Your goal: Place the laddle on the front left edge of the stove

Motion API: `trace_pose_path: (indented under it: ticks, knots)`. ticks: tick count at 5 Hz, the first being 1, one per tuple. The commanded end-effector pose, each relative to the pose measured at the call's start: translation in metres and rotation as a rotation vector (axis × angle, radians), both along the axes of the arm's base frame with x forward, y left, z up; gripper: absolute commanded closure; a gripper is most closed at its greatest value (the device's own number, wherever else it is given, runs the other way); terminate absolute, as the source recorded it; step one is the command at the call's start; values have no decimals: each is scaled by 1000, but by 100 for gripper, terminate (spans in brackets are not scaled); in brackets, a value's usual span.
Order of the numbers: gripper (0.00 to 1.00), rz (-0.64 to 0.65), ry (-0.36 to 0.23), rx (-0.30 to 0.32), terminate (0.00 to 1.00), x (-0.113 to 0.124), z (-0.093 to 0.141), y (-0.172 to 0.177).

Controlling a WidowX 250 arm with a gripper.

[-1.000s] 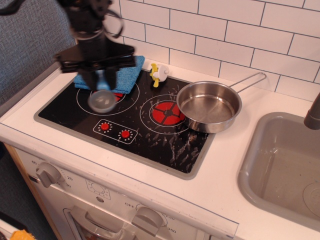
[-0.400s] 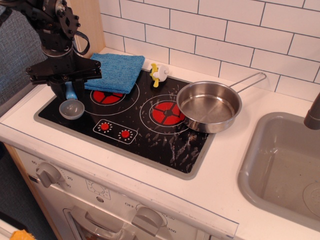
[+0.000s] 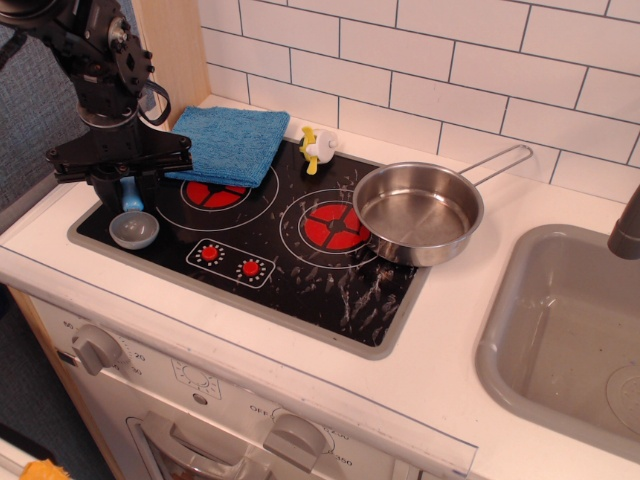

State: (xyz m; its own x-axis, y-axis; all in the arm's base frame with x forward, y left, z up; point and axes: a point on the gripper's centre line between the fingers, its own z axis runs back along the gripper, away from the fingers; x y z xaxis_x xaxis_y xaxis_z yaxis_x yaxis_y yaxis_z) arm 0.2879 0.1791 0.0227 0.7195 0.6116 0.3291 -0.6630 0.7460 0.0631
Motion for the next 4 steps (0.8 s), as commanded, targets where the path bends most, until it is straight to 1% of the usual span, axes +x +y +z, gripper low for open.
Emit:
trace_pose_path:
  ticks: [1,2,3,4]
  knots:
    - [0,74,-22,-13,0,-8,12,4]
    - [0,83,-11,0,0,-9,18,4]
    - [0,85,-37,-8,0,-9,26,6]
    - [0,84,-81,-4,0,-12,43,5]
